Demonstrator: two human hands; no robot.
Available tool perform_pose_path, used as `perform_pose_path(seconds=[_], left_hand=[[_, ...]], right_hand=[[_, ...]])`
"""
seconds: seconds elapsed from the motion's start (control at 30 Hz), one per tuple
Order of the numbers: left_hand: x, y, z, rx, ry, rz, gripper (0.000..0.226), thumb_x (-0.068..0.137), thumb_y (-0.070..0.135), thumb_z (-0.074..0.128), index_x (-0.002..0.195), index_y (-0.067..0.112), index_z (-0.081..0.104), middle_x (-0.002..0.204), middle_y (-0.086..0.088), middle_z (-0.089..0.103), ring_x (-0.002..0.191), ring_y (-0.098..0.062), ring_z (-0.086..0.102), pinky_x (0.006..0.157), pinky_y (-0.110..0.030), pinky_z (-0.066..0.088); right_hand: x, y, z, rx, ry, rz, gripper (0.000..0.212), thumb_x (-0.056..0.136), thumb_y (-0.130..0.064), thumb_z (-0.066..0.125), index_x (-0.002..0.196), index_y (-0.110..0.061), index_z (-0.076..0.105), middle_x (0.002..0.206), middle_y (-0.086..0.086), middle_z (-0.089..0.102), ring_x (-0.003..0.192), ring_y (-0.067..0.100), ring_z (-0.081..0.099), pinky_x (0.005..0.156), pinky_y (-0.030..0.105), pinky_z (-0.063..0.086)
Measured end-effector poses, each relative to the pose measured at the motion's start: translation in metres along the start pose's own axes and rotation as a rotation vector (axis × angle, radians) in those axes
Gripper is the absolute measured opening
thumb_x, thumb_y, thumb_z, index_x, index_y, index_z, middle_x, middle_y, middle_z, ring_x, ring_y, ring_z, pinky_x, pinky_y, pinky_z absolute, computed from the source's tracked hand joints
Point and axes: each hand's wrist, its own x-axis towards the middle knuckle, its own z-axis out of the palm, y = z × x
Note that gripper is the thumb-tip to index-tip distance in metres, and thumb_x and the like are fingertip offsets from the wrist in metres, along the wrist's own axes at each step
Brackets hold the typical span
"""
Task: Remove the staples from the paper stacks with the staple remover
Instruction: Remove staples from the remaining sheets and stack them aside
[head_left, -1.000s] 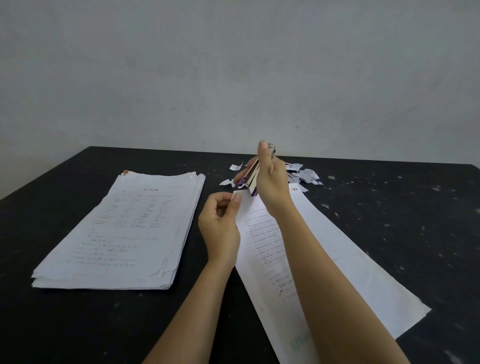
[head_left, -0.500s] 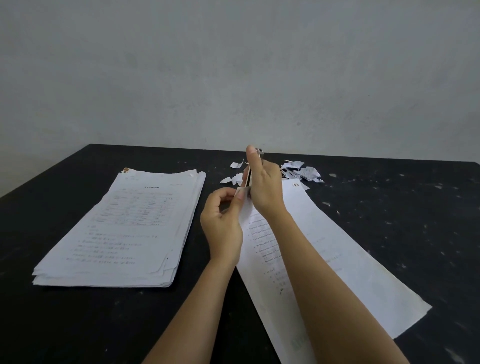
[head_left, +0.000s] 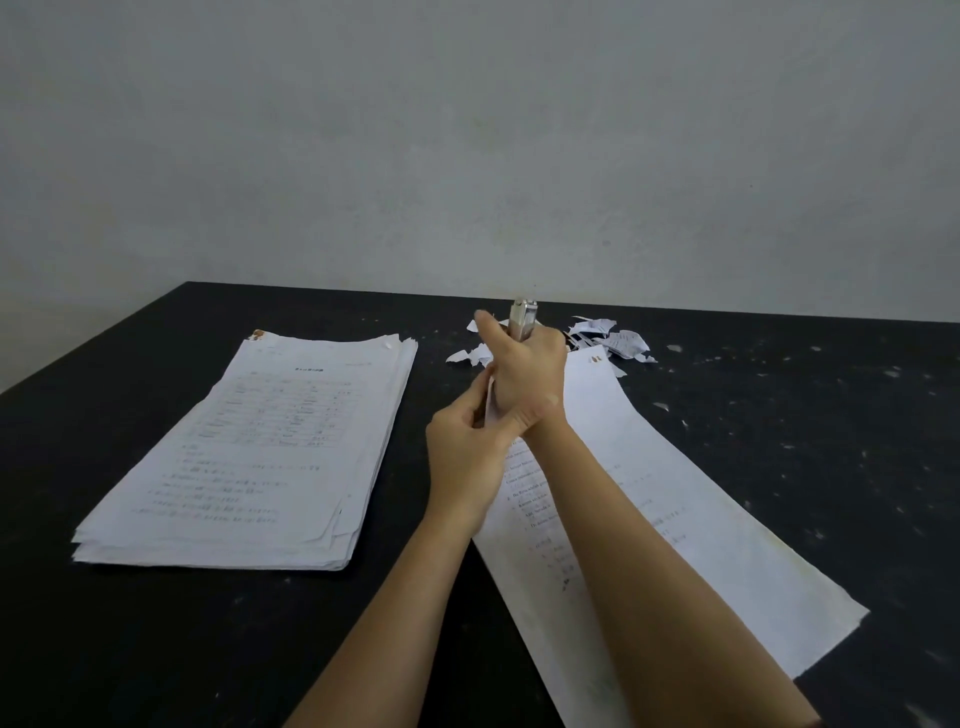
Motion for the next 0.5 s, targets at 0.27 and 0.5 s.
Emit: perform_pose_path(seconds=[0.27,0.5], left_hand=[[0.0042,-0.0048,-0.0013,0.038,0.056,0.011,0.070,0.056,0.056,0.071,0.112,0.014,0.068,0.087,0.009,0.074,0.087,-0.007,0.069,0.077,-0.019,0.055],[0.0031,-0.0032,-0.0052,0.196,0.003,0.065,0.068,0.071,0.056,0.054,0.126,0.016,0.058,0.071,0.027,0.066,0.076,0.014,0.062,0.065,-0.002,0.046]], right_hand=[[0.0021,0.0057,0.0006,0.014,0.026,0.041,0.055,0.075,-0.002,0.054,0.033,-0.022,0.025,0.032,-0.014,0.021,0.043,0.012,0.019,0.045,0.029,0.021],[0.0031,0.0034,-0.0008,-0.021,0.018,0.021,0.047,0.081,-0.007,0.054,0.042,-0.016,0.031,0.039,-0.007,0.032,0.041,0.009,0.028,0.045,0.025,0.028]])
